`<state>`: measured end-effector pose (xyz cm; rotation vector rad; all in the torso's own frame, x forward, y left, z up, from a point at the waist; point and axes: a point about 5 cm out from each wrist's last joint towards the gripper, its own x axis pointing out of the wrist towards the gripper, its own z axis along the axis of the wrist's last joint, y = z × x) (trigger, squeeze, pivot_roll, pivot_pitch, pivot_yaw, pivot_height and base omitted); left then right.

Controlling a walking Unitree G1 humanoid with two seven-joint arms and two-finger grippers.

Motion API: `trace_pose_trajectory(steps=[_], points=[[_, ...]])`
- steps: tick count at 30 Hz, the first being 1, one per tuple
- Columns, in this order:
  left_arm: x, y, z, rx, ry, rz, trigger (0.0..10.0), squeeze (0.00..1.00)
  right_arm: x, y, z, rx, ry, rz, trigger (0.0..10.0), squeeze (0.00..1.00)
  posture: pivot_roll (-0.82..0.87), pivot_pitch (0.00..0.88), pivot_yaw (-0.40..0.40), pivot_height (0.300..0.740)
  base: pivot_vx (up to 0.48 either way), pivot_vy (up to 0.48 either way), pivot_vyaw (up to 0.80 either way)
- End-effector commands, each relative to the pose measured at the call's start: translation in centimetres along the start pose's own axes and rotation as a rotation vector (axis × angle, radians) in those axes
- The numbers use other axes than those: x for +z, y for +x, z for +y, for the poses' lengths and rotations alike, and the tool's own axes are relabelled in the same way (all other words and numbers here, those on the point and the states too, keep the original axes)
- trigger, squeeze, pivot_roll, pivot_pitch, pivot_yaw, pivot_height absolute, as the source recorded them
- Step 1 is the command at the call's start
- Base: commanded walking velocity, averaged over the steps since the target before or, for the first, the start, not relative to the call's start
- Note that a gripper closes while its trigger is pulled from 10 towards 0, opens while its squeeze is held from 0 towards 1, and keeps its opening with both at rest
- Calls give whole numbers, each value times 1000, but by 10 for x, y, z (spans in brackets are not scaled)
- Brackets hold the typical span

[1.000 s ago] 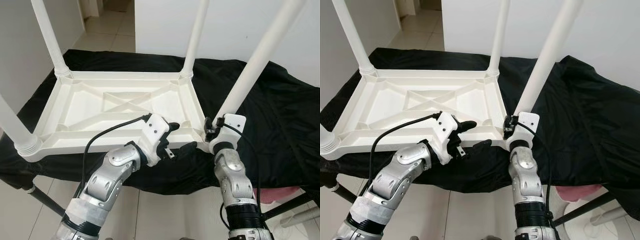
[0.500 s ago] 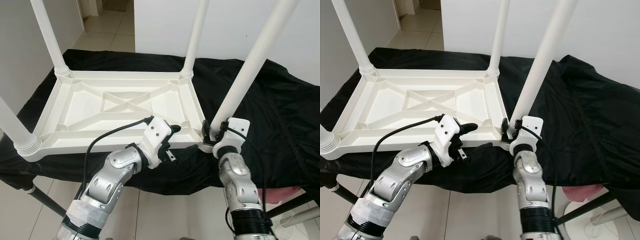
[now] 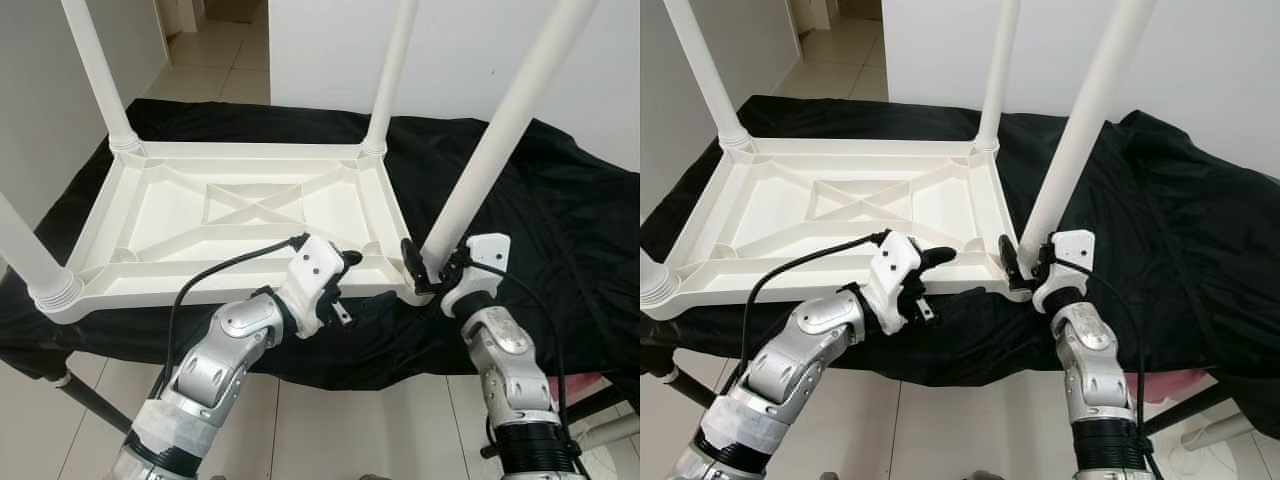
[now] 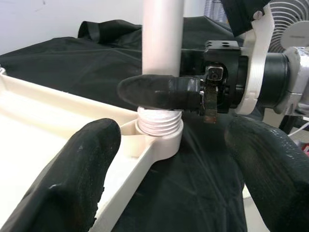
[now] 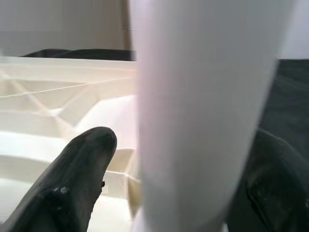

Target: Building children table

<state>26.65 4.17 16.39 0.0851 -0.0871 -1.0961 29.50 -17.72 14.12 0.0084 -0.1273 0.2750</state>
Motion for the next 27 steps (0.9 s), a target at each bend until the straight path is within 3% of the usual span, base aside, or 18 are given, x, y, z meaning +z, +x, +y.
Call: trace_pose_trajectory(steps=[1, 5, 10, 11, 12, 13, 24, 25, 26, 27], points=[[-2, 2, -1, -25, 14, 14, 10000, 0, -1, -1, -1, 65, -4, 6, 10000, 0, -81, 0, -31, 740, 0, 0, 0], [-1, 4, -2, -42, 22, 12, 10000, 0, -7, 7, -3, 198, -43, 53, 10000, 0, -79, 0, -19, 740, 0, 0, 0], [-1, 5, -4, -49, 30, 15, 10000, 0, -11, 12, -9, 227, -83, 84, 10000, 0, -76, 0, -19, 740, 0, 0, 0], [-1, 5, -4, -47, 32, 14, 10000, 0, -14, 12, -13, 230, -95, 99, 7608, 0, -71, 0, -25, 740, 0, 0, 0], [-1, 5, -4, -45, 33, 14, 10000, 0, -15, 13, -16, 231, -99, 109, 7608, 0, -71, 0, -25, 740, 0, 0, 0], [0, 5, -4, -41, 33, 12, 10000, 0, -17, 12, -18, 231, -97, 114, 0, 0, -71, 0, -24, 740, 0, 0, 0], [-1, 3, -3, -42, 39, 21, 10000, 0, -22, 4, -20, 249, -69, 123, 0, 0, -73, 0, -14, 740, 0, 0, 0], [-2, 2, -1, -37, 44, 25, 10000, 0, -22, 3, -19, 247, -58, 120, 3922, 0, -74, 0, -13, 740, 0, 0, 0], [-1, 2, 1, -30, 47, 25, 10000, 0, -22, 3, -18, 243, -45, 112, 10000, 0, -74, 0, -13, 740, 0, 0, 0], [0, 2, 3, -25, 48, 25, 10000, 0, -22, 3, -18, 241, -37, 107, 10000, 0, -74, 0, -11, 740, 0, 0, 0]])
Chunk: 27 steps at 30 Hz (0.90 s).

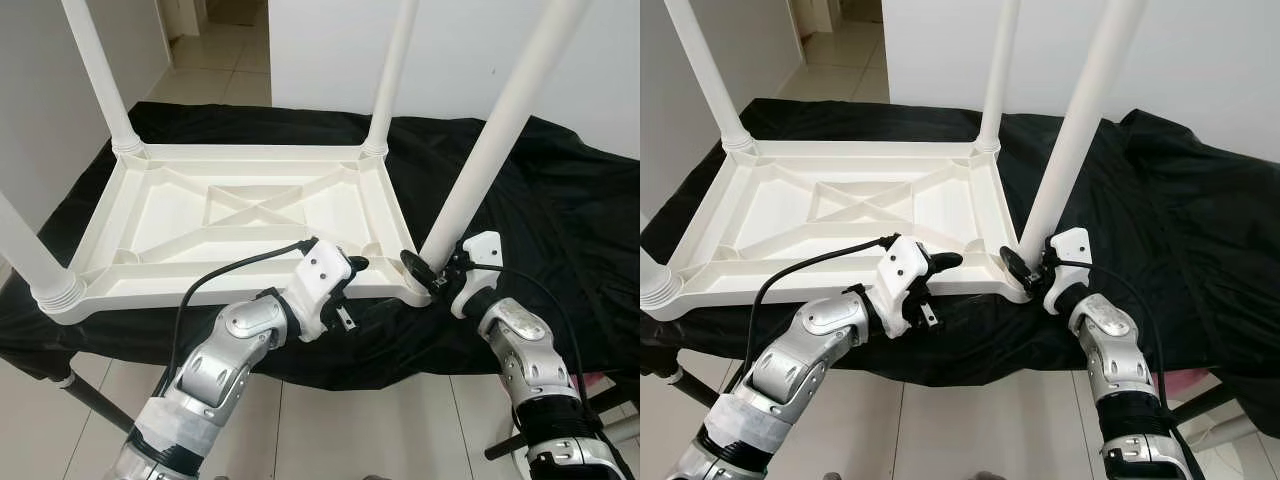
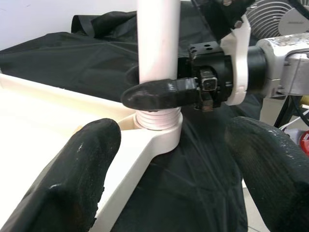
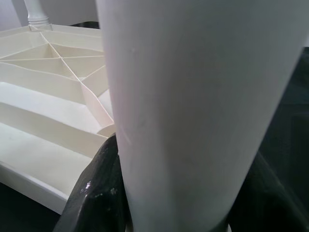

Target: Building children table

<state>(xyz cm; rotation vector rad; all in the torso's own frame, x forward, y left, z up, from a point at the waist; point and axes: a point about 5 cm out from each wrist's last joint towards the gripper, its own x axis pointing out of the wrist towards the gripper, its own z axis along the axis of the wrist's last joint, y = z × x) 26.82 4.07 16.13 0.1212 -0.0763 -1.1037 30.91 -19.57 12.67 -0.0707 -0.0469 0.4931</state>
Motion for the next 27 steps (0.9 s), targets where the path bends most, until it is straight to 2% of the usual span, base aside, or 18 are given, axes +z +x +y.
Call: trace_pose_trajectory(steps=[1, 9, 12, 16, 18, 20, 24, 27], points=[[2, 0, 2, -14, 24, -1, 10000, 0, -7, -2, 5, 20, 17, 16, 10000, 0, -74, 0, -11, 740, 0, 0, 0], [0, 0, -2, -29, 23, 5, 10000, 0, -4, -1, 8, -57, 15, -3, 10000, 0, -77, 0, -11, 740, 0, 0, 0], [0, 0, -4, -31, 18, 4, 10000, 0, -1, -2, 7, -181, 36, -14, 10000, 0, -77, 0, -16, 740, 0, 0, 0], [0, 0, -5, -31, 16, 3, 10000, 0, 0, -4, 9, -260, 79, -24, 10000, 0, -79, 0, -17, 740, 0, 0, 0], [-1, 0, -5, -31, 15, 2, 10000, 0, -4, -8, 15, -397, 126, -12, 10000, 0, -81, 0, -20, 740, 0, 0, 0], [-1, 0, -5, -30, 14, 2, 10000, 0, -8, -10, 20, -481, 145, 4, 10000, 0, -81, 0, -20, 740, 0, 0, 0], [-1, 0, -5, -30, 13, 1, 10000, 0, -8, -10, 21, -494, 149, 7, 10000, 0, -83, 0, -22, 740, 0, 0, 0], [0, 1, -6, -32, 11, -1, 10000, 0, -14, -10, 36, -654, 218, 22, 10000, 0, -85, 0, -24, 740, 0, 0, 0]])
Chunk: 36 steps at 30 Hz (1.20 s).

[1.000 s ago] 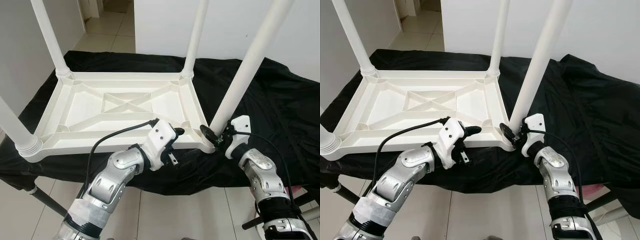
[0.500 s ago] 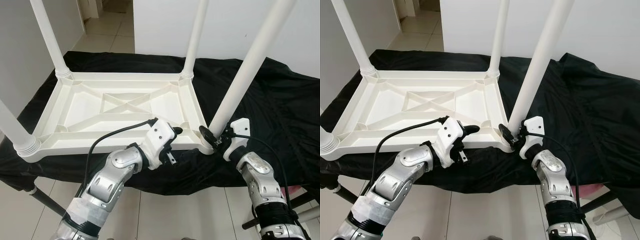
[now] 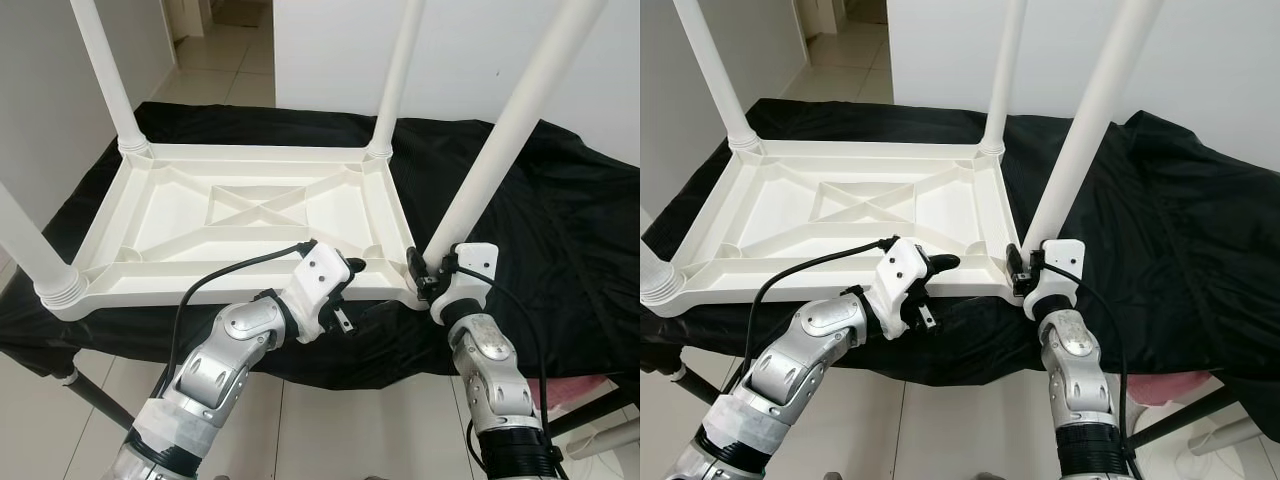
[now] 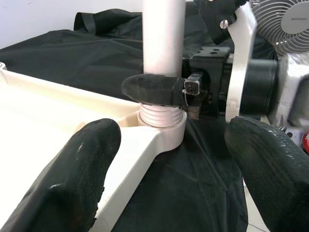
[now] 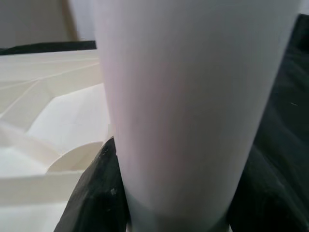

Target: Building children table

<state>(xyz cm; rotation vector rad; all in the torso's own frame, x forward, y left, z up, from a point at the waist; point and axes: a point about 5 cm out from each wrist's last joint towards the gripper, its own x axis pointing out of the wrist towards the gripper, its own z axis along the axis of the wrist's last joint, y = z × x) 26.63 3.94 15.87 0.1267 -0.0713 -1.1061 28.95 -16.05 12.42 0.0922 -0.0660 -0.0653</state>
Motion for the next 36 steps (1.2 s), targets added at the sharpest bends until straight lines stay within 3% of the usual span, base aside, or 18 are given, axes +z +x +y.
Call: trace_pose_trajectory(steps=[1, 5, 6, 9, 11, 20, 21, 28, 29, 30, 31, 36], points=[[2, 1, -4, -29, 9, -8, 10000, 0, -14, -8, -7, -126, 77, 69, 10000, 0, -82, 0, -28, 740, 0, 0, 0], [2, 1, -4, -29, 9, -8, 10000, 0, -14, -9, -4, -135, 101, 64, 10000, 0, -82, 0, -28, 740, 0, 0, 0], [3, 1, -3, -30, 6, -13, 10000, 0, -13, -11, 6, -107, 143, 50, 10000, 0, -75, 0, -38, 740, 0, 0, 0], [3, 1, -3, -30, 6, -13, 10000, 0, -13, -11, 6, -107, 143, 50, 10000, 0, -75, 0, -38, 740, 0, 0, 0], [5, 2, -3, -29, 6, -20, 10000, 0, -5, -14, 19, -31, 171, 5, 10000, 0, -82, 0, -30, 740, 0, 0, 0], [8, 3, -1, -28, 4, -36, 10000, 0, 5, -13, 16, -21, 126, -34, 10000, 0, -84, 0, -23, 740, 0, 0, 0], [8, 3, 0, -27, 6, -36, 10000, 0, 4, -13, 15, -16, 131, -39, 10000, 1000, -81, 0, -23, 740, 0, 0, 0], [10, 3, 1, -7, -7, -51, 10000, 0, 0, -11, 1, -23, 116, -31, 10000, 1000, -75, 0, -25, 740, 0, 0, 0], [12, 3, 1, 2, -22, -64, 10000, 0, -1, -10, -4, -3, 126, -35, 10000, 478, -74, 0, -26, 740, 0, 0, 0], [12, 3, 1, 2, -22, -64, 10000, 0, -1, -10, -4, -3, 126, -35, 10000, 478, -74, 0, -26, 740, 0, 0, 0], [13, 3, 1, 8, -29, -72, 10000, 0, -2, -11, -7, 21, 123, -41, 10000, 0, -73, 0, -27, 740, 0, 0, 0], [11, 3, 1, 16, -40, -50, 10000, 0, -1, -11, -13, 115, 109, -59, 10000, 0, -75, 0, -26, 740, 0, 0, 0]])
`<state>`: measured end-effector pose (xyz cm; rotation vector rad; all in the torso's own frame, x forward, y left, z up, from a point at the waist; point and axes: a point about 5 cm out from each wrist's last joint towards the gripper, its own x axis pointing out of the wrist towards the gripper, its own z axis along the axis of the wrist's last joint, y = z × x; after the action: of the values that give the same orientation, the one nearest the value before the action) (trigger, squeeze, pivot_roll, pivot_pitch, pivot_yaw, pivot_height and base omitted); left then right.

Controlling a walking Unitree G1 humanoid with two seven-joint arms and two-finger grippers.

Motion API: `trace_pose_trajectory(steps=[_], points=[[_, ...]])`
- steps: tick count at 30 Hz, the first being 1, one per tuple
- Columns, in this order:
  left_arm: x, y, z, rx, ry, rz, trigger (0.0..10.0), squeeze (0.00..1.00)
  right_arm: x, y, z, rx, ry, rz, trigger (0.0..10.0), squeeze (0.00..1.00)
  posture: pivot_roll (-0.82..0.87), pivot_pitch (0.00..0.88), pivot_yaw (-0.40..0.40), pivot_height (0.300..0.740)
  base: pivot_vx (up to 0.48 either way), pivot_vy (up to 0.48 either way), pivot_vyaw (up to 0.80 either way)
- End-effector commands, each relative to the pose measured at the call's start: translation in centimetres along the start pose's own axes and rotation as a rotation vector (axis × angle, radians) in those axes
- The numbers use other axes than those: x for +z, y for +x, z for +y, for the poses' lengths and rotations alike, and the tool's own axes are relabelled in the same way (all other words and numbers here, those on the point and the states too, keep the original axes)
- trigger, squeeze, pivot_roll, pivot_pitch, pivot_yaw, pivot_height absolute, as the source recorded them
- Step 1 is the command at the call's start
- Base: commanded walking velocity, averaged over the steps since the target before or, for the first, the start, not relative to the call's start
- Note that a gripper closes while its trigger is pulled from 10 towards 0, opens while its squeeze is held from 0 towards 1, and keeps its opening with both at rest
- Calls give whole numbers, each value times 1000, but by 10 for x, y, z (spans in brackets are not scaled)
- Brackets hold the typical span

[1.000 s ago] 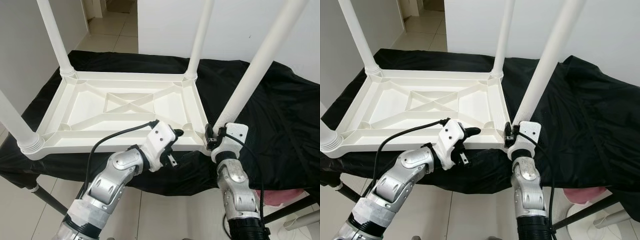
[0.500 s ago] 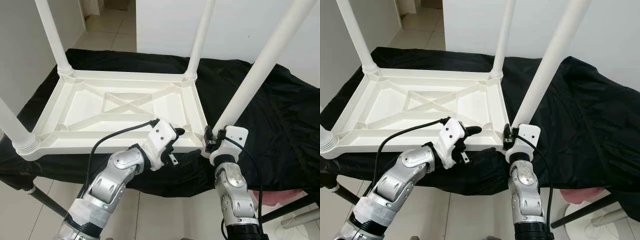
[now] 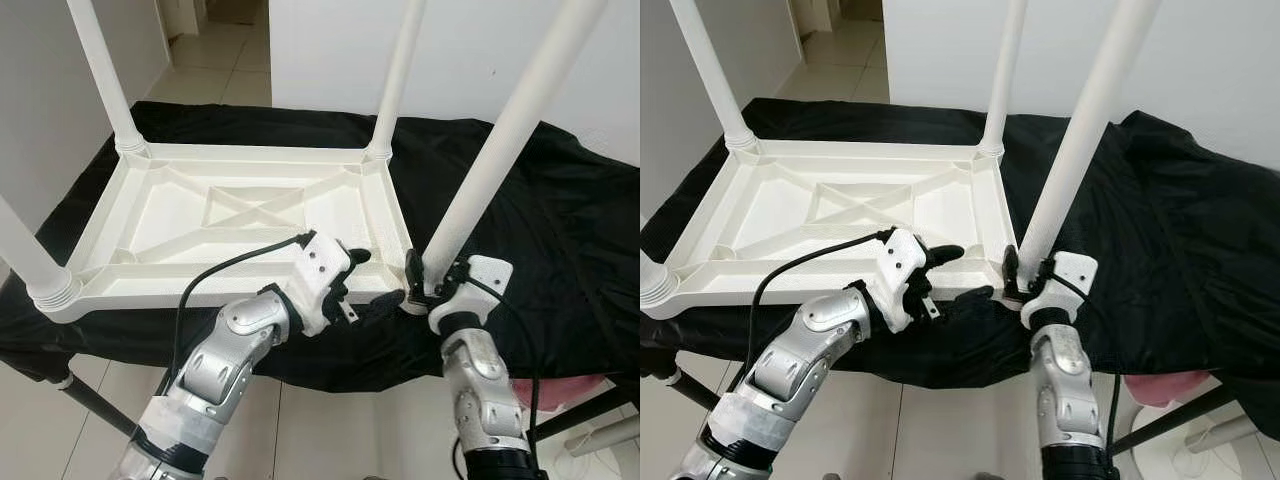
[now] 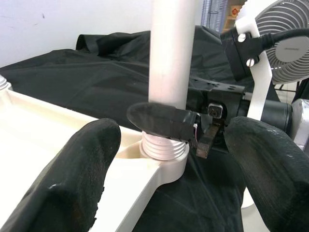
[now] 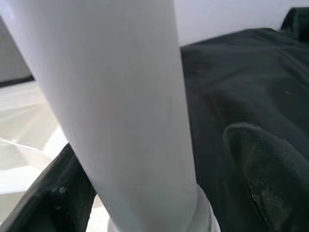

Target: Building children table

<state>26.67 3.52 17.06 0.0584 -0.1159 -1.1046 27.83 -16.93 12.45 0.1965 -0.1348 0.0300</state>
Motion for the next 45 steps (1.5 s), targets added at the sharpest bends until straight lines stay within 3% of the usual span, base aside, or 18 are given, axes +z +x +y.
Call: trace_pose_trajectory(steps=[1, 5, 7, 10, 15, 17, 21, 22, 24, 25, 32, 33, 35, 36, 45], points=[[-2, 0, -1, 2, -17, 33, 10000, 0, -4, 0, -7, 67, -50, 15, 10000, 0, -83, 0, -21, 740, 0, 0, 0], [-2, 0, -1, 2, -17, 33, 10000, 0, -4, 0, -7, 67, -50, 15, 10000, 0, -83, 0, -21, 740, 0, 0, 0], [-5, 1, -3, -11, -27, 57, 10000, 0, -8, 3, -13, 153, -126, 46, 10000, 0, -84, 0, -16, 740, 0, 0, 0], [-4, 4, -8, -58, 29, 52, 10000, 0, -5, 13, -12, 286, -187, 47, 10000, 0, -101, 0, 0, 740, 0, 0, 0], [-2, 6, -10, -71, 73, 33, 10000, 0, 1, 23, -11, 396, -173, 58, 10000, 0, -106, 0, 8, 740, 0, 0, 0], [-2, 5, -13, -126, 28, 40, 10000, 0, 4, 29, -13, 425, -212, 54, 10000, 0, -107, 0, 7, 740, 0, 0, 0], [-2, 5, -13, -142, 18, 47, 10000, 0, 4, 32, -13, 464, -228, 63, 10000, 0, -110, 0, 0, 740, 0, 0, 0], [-3, 5, -12, -143, 17, 51, 10000, 0, 6, 37, -11, 513, -237, 69, 7529, 0, -111, 0, 3, 740, 0, 0, 0], [-3, 4, -12, -146, 15, 53, 10000, 0, 6, 39, -11, 528, -245, 69, 7529, 0, -111, 0, 3, 740, 0, 0, 0], [-3, 4, -13, -156, 15, 52, 10000, 0, 6, 40, -10, 546, -250, 73, 0, 0, -107, 0, 0, 740, 0, 0, 0], [-3, 3, -14, -157, 15, 49, 10000, 0, 1, 39, -10, 594, -257, 96, 0, 0, -97, 0, -7, 740, 0, 0, 0], [-4, 3, -14, -151, 13, 51, 10000, 0, 0, 37, -10, 601, -254, 102, 1922, 0, -96, 0, -6, 740, 0, 0, 0], [-4, 3, -14, -147, 12, 53, 10000, 0, -2, 36, -9, 605, -252, 106, 1922, 0, -96, 0, -6, 740, 0, 0, 0], [-4, 2, -14, -146, 12, 55, 10000, 0, -3, 35, -9, 609, -243, 111, 10000, 0, -88, 0, -10, 740, 0, 0, 0], [-6, 1, -15, -138, 12, 60, 10000, 0, -5, 31, -9, 579, -228, 116, 10000, 0, -86, 0, -20, 740, 0, 0, 0]])
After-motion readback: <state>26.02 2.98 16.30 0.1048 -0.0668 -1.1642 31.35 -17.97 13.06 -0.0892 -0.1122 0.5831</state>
